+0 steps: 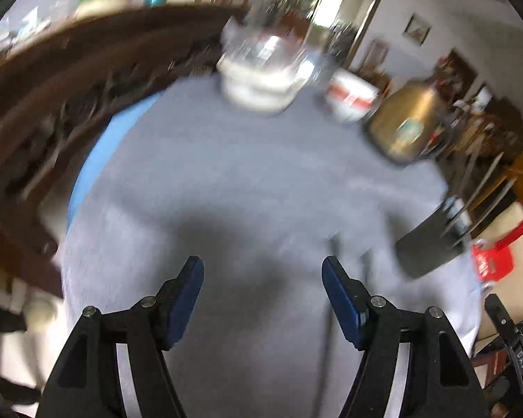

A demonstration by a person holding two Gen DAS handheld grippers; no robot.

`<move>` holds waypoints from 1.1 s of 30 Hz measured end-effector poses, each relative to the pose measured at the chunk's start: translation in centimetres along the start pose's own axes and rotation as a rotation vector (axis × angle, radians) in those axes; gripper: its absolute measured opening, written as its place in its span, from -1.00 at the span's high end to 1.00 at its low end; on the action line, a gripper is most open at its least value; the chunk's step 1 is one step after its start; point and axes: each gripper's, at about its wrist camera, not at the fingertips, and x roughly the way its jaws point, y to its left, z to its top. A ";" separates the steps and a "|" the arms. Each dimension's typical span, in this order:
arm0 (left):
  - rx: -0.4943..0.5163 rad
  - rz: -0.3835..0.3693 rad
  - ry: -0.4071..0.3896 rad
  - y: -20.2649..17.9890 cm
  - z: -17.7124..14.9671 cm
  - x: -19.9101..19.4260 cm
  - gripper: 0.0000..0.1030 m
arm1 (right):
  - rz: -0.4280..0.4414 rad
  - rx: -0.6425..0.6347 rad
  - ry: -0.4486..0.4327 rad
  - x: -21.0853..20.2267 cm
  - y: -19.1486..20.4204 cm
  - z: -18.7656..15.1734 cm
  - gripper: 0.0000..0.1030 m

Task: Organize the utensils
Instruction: 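Move both open grippers back over the last chopsticks on the cloth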

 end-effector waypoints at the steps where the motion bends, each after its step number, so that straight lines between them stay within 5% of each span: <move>1: -0.002 0.020 0.024 0.4 -0.7 0.6 -0.38 | -0.004 -0.021 0.043 0.9 0.5 -1.0 -0.35; 7: 0.068 0.047 0.116 0.1 -3.6 2.8 -0.38 | -0.085 -0.065 0.129 4.2 1.4 -4.4 -0.34; 24: 0.151 0.064 0.170 -1.1 -5.5 5.2 -0.40 | -0.167 -0.032 0.180 6.2 -0.7 -6.6 -0.34; 33: 0.283 0.102 0.134 -2.8 -7.0 5.7 -0.81 | -0.188 -0.073 0.228 7.3 -0.2 -7.5 -0.50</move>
